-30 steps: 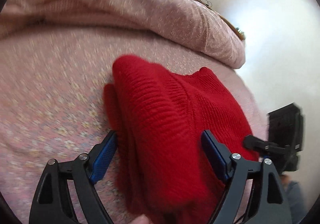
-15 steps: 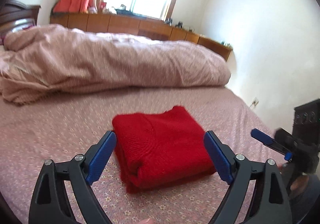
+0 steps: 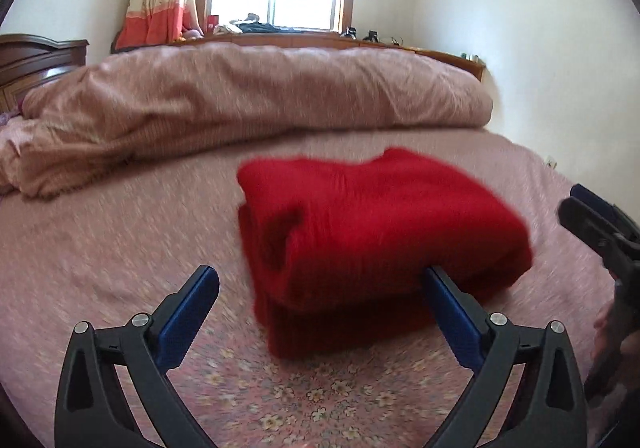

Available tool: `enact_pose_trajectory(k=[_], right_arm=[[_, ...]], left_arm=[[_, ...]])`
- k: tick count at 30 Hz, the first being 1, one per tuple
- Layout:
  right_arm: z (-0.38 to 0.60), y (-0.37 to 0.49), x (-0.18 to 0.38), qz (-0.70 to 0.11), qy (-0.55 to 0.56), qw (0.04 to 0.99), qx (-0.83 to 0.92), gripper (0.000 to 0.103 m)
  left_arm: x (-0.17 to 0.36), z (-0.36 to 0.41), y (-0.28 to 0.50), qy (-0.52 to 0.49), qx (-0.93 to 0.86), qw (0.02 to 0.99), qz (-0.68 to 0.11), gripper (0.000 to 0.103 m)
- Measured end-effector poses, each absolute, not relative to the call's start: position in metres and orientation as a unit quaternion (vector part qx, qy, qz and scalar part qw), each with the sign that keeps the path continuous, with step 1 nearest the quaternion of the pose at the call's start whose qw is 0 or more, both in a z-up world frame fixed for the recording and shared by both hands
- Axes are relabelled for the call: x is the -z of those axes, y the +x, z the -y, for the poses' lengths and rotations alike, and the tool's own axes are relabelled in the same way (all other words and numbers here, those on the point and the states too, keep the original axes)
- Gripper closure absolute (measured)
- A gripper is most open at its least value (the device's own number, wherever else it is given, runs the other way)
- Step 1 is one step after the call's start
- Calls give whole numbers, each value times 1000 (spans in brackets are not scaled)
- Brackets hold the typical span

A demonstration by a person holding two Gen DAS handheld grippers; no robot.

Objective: Fold small clothes

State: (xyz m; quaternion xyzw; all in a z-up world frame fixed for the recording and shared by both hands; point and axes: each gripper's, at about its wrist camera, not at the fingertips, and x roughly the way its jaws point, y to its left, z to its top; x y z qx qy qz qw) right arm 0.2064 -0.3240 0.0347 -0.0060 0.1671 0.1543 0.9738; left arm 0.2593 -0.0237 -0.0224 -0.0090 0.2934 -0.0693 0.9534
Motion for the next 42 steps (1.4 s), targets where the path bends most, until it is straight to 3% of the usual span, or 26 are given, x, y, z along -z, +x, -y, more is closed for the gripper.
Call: enact_pose_trajectory(k=[4, 42], right_arm=[[314, 222, -13, -210, -43, 969, -121, 0], [300, 221, -7, -207, -59, 968, -130, 0]], left_arm=[[37, 28, 270, -5, 61, 943, -326, 5], [39, 23, 266, -32, 74, 941, -330, 5]])
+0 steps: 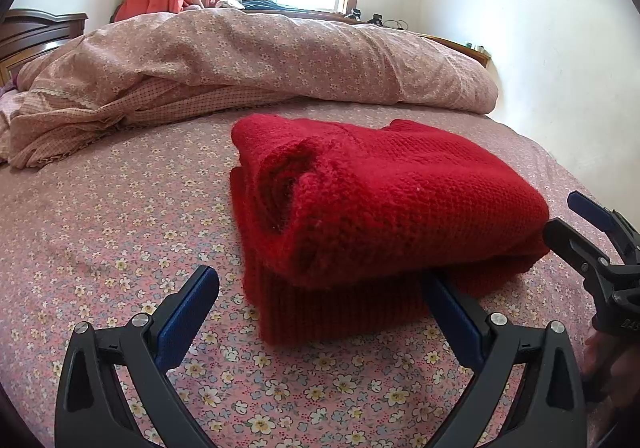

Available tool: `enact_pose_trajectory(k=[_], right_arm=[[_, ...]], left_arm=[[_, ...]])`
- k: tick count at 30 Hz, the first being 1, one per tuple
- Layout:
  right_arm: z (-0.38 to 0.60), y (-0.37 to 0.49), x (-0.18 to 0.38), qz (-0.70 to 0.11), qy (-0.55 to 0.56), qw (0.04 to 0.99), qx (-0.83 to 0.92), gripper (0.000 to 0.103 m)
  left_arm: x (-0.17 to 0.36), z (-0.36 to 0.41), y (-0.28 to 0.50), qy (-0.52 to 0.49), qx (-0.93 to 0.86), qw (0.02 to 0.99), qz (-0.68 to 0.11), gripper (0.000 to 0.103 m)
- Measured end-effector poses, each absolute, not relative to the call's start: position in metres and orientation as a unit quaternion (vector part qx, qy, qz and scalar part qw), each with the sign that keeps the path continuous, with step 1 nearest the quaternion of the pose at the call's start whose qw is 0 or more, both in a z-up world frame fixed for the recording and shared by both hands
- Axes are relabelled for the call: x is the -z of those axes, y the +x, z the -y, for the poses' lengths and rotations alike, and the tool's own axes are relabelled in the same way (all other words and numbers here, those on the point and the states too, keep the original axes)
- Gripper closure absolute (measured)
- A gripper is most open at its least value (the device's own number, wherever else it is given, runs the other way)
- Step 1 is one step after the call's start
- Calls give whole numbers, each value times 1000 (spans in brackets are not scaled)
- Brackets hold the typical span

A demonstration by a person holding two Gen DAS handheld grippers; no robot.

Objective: Fold small clothes

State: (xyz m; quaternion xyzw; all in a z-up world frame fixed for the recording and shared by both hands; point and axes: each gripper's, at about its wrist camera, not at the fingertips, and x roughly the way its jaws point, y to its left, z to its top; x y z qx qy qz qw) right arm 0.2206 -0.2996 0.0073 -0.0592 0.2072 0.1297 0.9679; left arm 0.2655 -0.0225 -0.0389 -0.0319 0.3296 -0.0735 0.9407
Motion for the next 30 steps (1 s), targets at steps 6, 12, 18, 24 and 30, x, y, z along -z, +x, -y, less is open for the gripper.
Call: enact_pose_trajectory(k=[6, 12, 18, 24, 30], right_arm=[[299, 220, -7, -208, -59, 968, -129, 0], [300, 221, -6, -209, -60, 967, -130, 0], [300, 221, -4, -211, -59, 967, -131, 0], [300, 222, -3, -213, -60, 966, -132, 0], [301, 222, -1, -215, -60, 966, -133, 0]], left_arm=[[39, 24, 267, -32, 73, 940, -331, 5], [39, 24, 267, -32, 73, 940, -331, 5], [39, 24, 267, -32, 73, 940, -332, 5], [38, 24, 267, -32, 73, 940, -331, 5], [39, 25, 266, -32, 72, 940, -332, 5]])
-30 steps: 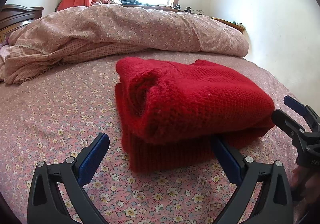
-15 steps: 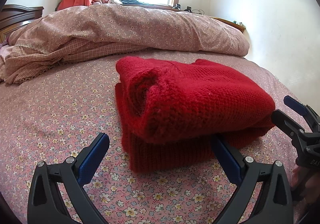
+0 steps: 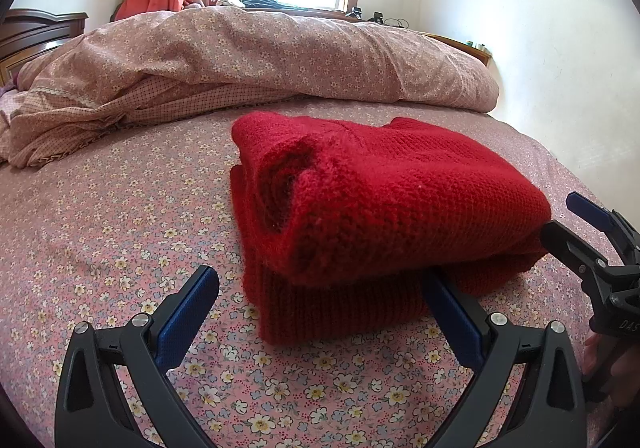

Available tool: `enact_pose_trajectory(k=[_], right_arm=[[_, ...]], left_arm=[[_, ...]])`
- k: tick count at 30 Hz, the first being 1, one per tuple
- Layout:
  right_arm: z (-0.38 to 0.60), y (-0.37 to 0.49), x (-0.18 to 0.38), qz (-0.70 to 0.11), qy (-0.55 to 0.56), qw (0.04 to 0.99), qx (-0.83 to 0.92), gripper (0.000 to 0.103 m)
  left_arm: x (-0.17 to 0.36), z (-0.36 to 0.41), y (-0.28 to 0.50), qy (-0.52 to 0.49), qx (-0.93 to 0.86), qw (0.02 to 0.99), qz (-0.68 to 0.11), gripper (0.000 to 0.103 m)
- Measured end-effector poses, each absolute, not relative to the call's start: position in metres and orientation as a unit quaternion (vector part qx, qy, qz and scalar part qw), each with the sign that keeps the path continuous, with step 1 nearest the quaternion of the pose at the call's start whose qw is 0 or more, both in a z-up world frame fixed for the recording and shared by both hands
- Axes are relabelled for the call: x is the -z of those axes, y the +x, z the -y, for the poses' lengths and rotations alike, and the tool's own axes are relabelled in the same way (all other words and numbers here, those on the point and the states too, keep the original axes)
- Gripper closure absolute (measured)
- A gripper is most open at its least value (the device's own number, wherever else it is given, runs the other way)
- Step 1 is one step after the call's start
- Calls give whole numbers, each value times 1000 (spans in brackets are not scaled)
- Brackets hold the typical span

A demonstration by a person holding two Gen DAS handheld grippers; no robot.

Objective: Fold small clothes

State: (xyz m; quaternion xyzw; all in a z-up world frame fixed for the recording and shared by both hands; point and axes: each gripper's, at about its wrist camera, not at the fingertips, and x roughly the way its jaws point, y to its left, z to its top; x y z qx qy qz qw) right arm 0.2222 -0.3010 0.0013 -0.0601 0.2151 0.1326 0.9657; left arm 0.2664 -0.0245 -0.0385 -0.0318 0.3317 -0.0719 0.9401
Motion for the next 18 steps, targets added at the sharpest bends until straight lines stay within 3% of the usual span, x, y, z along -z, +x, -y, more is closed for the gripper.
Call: enact_pose_trajectory(k=[18], right_arm=[[303, 225, 0, -222, -62, 964, -135, 0]], left_arm=[[41, 24, 266, -29, 74, 941, -329, 5]])
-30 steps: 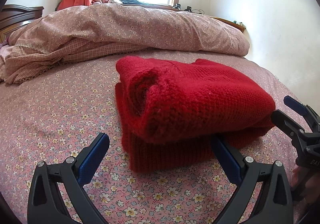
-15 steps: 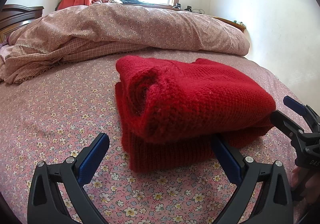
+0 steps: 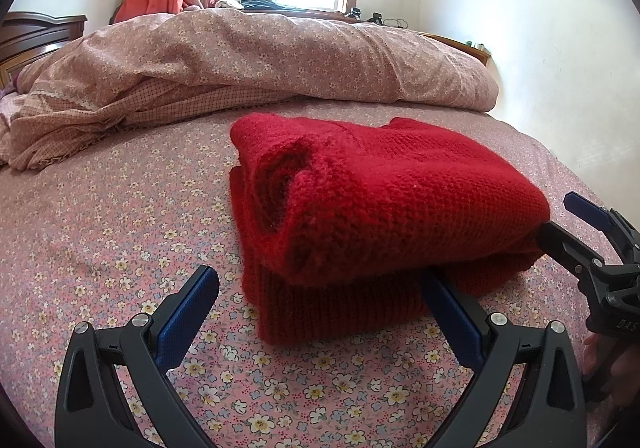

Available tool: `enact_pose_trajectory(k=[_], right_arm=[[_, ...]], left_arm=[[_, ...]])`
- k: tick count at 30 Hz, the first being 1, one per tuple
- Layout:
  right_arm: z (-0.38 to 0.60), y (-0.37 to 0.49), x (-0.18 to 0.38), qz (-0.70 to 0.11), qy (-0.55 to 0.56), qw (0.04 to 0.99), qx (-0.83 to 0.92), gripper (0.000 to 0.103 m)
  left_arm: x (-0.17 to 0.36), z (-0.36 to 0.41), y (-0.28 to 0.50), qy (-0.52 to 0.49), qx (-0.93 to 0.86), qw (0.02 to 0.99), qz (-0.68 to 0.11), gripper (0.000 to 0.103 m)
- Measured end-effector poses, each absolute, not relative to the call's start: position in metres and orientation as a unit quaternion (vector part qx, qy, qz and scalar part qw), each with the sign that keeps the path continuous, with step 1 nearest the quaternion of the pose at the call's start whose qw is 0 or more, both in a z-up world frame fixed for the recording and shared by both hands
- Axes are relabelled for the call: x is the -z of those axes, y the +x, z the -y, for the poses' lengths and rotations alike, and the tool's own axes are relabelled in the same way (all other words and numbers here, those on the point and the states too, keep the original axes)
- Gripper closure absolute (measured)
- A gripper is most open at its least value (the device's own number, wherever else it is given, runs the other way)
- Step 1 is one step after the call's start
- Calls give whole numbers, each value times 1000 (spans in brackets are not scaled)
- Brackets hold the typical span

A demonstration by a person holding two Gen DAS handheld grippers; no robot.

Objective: Fold small clothes

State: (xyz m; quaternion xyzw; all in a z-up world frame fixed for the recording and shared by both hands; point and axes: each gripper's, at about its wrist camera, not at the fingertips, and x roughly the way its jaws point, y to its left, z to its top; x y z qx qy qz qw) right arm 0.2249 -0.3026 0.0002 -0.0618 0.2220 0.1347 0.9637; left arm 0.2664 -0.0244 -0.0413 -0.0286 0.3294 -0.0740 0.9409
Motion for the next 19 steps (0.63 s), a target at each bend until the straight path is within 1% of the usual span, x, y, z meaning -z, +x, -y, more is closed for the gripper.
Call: enact_pose_trajectory(k=[19], right_arm=[[305, 228, -1, -226, -63, 962, -136, 0]], left_arm=[[42, 19, 270, -28, 74, 940, -333, 5]])
